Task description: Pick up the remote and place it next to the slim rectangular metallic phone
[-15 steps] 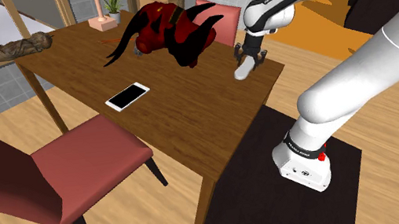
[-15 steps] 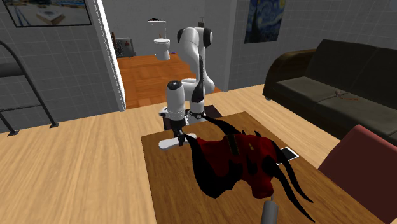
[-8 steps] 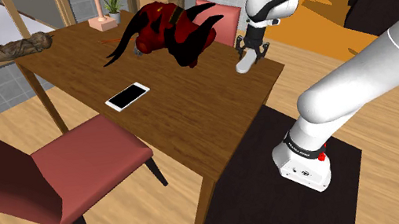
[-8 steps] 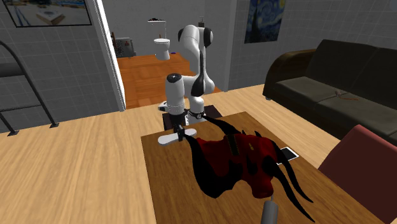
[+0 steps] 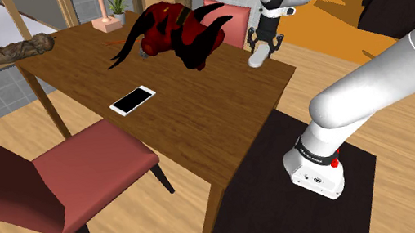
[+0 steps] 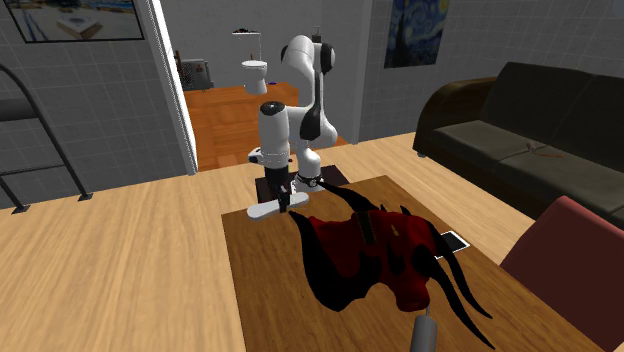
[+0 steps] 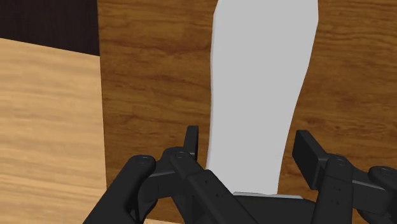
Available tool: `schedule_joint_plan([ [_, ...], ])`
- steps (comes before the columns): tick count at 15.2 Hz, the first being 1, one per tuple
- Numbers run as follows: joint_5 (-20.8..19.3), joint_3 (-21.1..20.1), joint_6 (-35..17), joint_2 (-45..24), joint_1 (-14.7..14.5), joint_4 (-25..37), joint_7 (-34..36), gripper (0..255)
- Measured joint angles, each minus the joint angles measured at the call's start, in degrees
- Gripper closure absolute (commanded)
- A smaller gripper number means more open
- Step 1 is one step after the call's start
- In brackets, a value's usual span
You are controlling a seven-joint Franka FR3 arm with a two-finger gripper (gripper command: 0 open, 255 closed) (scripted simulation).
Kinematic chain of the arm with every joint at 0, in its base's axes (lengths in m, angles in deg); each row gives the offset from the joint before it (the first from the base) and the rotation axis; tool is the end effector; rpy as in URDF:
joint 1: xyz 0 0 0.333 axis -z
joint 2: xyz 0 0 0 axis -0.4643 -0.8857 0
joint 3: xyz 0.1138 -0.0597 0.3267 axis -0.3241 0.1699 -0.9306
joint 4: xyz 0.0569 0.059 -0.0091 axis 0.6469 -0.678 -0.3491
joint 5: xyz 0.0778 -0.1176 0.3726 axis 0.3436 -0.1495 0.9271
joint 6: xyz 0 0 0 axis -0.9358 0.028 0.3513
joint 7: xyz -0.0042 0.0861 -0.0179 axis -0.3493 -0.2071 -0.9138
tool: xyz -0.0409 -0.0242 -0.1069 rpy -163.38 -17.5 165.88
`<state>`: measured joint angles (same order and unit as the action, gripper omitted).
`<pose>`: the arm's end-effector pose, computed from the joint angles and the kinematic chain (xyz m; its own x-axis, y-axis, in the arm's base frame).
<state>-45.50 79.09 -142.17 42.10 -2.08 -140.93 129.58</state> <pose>0.3495 -0.2251 0.4359 0.1498 -0.9887 0.0083 -0.9886 -0.1496 0.0158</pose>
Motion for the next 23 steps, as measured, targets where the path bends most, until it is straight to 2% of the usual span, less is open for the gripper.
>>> schedule_joint_plan([
  [5, 1.65, -4.06, 1.09, 2.86, -2.57, -1.97, 5.43, 255],
  [13, 6.07, -12.76, 2.09, 5.37, -8.44, -3.54, 16.90, 255],
  [23, 10.27, -23.54, 1.81, 0.85, -14.70, 1.06, 31.30, 255],
])
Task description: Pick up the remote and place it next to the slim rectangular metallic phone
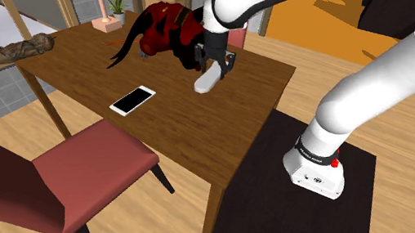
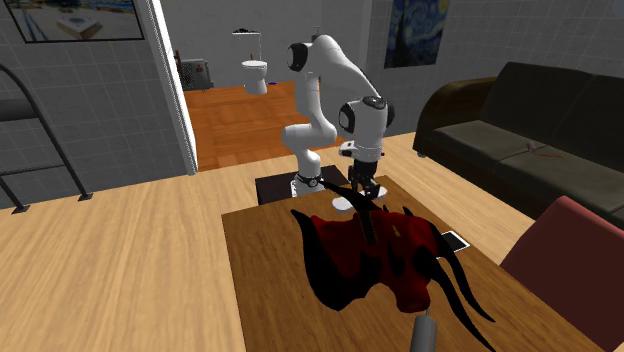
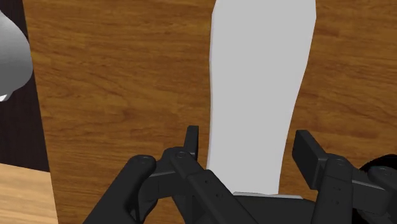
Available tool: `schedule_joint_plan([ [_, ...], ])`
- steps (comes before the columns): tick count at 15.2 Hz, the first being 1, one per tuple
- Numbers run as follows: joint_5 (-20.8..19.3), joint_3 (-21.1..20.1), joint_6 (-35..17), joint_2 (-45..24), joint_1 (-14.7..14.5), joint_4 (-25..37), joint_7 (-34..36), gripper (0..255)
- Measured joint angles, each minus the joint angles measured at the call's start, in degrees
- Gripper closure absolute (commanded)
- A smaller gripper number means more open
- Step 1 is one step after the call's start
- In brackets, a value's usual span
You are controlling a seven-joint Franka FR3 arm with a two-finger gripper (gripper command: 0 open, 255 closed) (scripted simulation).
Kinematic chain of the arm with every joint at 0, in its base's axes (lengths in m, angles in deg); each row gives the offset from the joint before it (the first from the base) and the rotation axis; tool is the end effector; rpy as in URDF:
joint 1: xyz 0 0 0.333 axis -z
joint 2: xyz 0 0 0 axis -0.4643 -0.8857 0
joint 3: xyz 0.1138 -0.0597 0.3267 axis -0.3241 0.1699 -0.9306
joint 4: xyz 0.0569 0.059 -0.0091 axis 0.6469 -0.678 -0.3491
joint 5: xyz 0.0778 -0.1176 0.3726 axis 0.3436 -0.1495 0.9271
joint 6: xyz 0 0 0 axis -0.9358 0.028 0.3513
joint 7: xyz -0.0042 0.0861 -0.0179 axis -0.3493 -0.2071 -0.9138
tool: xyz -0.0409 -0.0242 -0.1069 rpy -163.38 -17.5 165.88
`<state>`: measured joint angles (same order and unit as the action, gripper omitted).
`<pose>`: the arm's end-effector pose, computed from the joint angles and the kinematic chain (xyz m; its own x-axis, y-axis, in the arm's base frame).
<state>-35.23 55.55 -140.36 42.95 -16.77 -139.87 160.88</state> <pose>0.4133 0.0542 0.4417 0.1509 -0.9885 0.0085 -0.9884 -0.1507 0.0165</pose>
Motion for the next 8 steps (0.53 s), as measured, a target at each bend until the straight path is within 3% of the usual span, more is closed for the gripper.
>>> schedule_joint_plan([
  [8, -0.08, -8.74, -0.23, -7.84, -3.54, 7.97, 12.75, 255],
])
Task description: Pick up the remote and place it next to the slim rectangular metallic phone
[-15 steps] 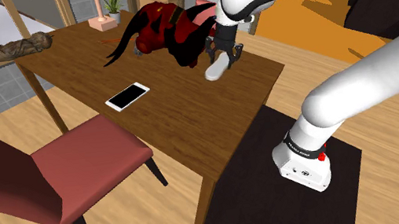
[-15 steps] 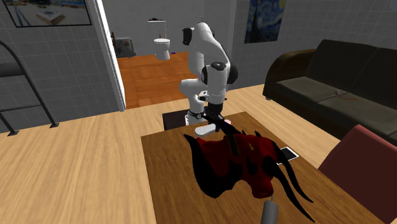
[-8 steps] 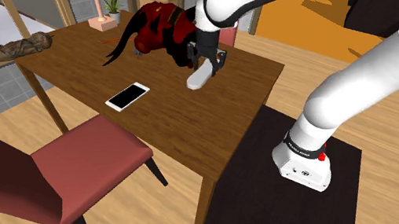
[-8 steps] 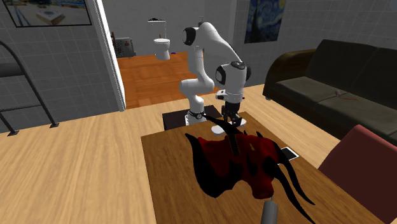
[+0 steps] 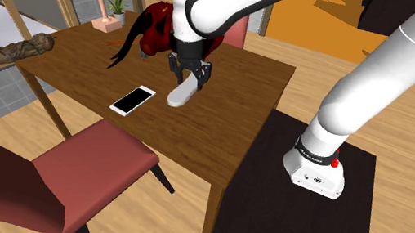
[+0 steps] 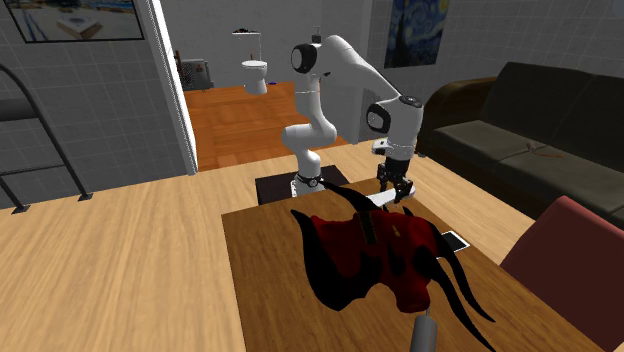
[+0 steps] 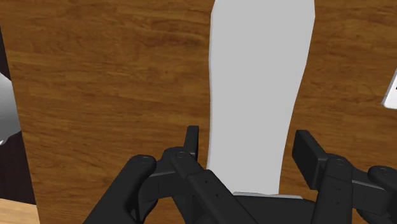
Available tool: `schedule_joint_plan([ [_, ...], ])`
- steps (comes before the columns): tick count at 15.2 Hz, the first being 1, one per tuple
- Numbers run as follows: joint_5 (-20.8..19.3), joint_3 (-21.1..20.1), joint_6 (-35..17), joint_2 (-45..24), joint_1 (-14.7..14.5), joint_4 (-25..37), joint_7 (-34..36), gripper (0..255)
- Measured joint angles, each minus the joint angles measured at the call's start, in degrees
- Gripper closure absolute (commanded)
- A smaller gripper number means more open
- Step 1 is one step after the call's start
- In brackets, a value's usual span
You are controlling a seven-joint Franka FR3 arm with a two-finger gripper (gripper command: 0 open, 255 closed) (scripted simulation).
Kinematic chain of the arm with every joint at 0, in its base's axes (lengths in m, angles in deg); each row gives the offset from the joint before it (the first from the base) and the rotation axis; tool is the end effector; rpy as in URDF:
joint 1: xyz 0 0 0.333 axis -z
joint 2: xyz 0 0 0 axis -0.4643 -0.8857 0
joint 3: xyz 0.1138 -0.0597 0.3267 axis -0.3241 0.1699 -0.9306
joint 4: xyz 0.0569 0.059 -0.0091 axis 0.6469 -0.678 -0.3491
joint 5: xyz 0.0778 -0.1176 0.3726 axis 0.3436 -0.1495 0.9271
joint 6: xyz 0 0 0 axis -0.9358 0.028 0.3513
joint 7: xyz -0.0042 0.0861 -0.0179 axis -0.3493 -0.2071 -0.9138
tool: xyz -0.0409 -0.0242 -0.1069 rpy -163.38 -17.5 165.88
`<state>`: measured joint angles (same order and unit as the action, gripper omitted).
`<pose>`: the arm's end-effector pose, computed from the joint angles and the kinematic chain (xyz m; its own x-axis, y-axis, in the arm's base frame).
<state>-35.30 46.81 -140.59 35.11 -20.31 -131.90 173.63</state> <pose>0.4399 0.1592 0.4425 0.1512 -0.9885 0.0089 -0.9884 -0.1510 0.0164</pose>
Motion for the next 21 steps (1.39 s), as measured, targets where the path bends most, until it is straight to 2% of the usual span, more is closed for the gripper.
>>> schedule_joint_plan([
  [5, -2.53, -4.84, 0.83, -6.60, -1.84, 7.14, 8.45, 255],
  [9, -6.09, -7.89, 1.86, -12.98, -3.62, 13.75, 15.28, 255],
  [21, -10.09, -8.35, -6.20, -18.86, -4.53, 10.49, 19.06, 255],
])
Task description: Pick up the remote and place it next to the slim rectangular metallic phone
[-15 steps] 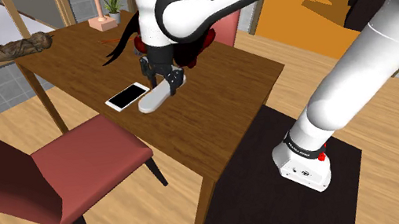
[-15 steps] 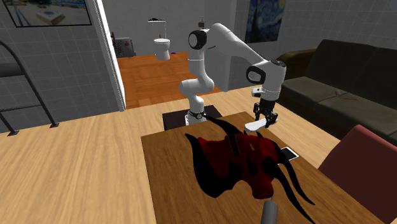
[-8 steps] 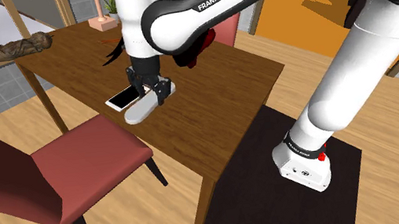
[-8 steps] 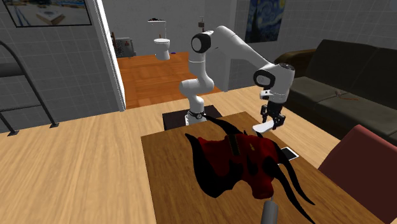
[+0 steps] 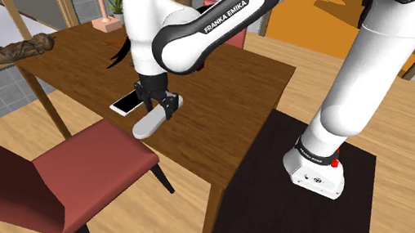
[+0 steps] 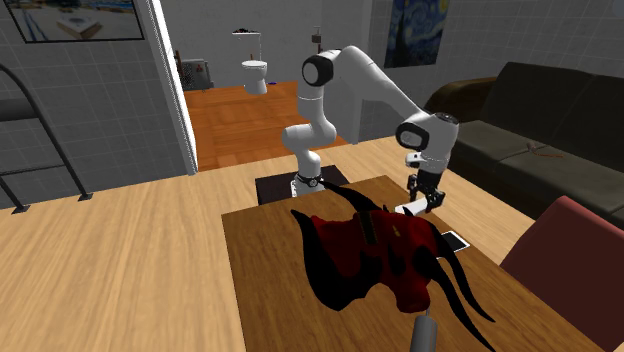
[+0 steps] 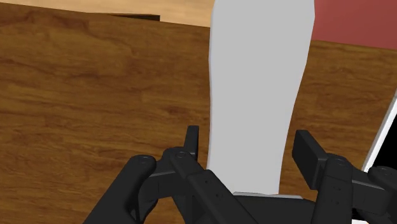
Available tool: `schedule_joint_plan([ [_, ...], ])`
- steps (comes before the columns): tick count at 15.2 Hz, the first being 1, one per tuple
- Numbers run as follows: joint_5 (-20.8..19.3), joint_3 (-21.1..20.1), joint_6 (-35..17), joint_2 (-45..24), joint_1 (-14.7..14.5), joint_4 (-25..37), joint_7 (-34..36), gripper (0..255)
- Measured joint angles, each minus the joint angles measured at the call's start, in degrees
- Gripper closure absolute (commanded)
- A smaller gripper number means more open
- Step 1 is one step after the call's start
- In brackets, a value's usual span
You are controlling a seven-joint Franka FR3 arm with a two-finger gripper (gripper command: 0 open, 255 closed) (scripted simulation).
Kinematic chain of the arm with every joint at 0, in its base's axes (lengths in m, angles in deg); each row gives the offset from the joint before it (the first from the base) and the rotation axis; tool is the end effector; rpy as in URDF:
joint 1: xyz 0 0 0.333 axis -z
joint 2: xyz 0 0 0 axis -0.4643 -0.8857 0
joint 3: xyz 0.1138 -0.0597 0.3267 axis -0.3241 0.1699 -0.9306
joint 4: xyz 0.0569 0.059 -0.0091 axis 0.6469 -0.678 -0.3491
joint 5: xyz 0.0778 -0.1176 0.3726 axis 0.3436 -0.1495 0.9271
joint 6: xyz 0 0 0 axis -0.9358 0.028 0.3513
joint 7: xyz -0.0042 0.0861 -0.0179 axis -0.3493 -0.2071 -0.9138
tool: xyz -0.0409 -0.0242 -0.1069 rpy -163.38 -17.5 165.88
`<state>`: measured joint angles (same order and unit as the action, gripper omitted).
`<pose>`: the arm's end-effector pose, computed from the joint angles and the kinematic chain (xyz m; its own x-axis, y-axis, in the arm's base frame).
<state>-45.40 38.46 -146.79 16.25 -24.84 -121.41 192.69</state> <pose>0.4772 0.2819 0.3869 0.1495 -0.9887 0.0084 -0.9886 -0.1494 0.0168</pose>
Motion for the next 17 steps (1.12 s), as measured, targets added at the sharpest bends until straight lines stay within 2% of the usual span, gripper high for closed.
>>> schedule_joint_plan([
  [3, -1.23, 0.13, -1.97, -1.61, -0.25, -0.66, 0.92, 255],
  [9, -1.50, 0.17, -2.54, -1.95, -0.32, -0.94, 1.13, 255],
  [10, -1.50, 0.17, -2.55, -1.95, -0.32, -0.94, 1.13, 0],
  [17, -1.11, 0.10, -1.73, -1.45, -0.23, -0.48, 0.83, 0],
])
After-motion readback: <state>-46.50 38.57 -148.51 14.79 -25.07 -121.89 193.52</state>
